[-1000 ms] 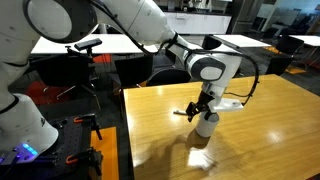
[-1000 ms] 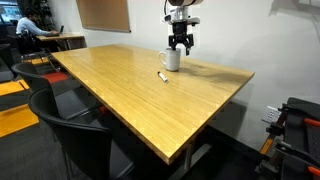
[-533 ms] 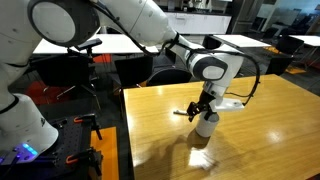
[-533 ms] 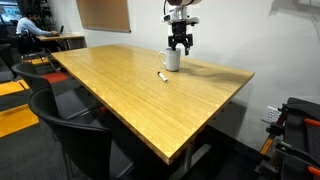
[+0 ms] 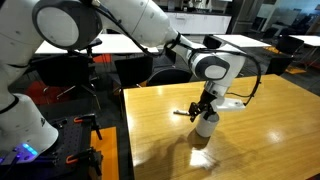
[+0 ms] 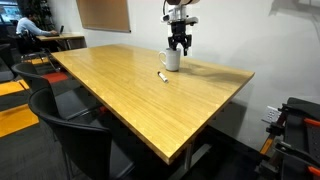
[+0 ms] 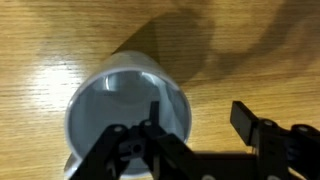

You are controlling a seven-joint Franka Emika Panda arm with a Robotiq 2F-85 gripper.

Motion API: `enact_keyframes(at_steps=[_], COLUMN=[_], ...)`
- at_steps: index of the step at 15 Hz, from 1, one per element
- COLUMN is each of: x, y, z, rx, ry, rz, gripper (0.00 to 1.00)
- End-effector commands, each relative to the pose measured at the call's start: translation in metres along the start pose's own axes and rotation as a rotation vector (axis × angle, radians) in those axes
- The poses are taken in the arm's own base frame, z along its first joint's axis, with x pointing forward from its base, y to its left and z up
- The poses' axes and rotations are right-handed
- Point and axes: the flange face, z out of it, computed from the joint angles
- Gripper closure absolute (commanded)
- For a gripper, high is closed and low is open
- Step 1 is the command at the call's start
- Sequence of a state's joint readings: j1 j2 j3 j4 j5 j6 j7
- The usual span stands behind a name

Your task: Move the mug to the right side of the table

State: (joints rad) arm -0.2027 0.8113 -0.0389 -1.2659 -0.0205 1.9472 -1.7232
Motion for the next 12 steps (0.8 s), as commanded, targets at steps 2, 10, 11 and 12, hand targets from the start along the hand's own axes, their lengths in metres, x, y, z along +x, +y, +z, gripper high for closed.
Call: enact_keyframes(at_steps=[2,10,11,12], x=[-0.0011,-0.0010,-0.0011,-0.0010], y=[0.0048,0.0082,0.0085,0.0089], z=[-0.0047,-0.0046,-0.0051,-0.0052], rx=[0.018,0.016,0.016,0.015], ry=[-0.007,-0.007,-0.007,-0.007], rz=[0.002,0.002,0.001,0.001], gripper=[0.36,0.61,0.67,0.67])
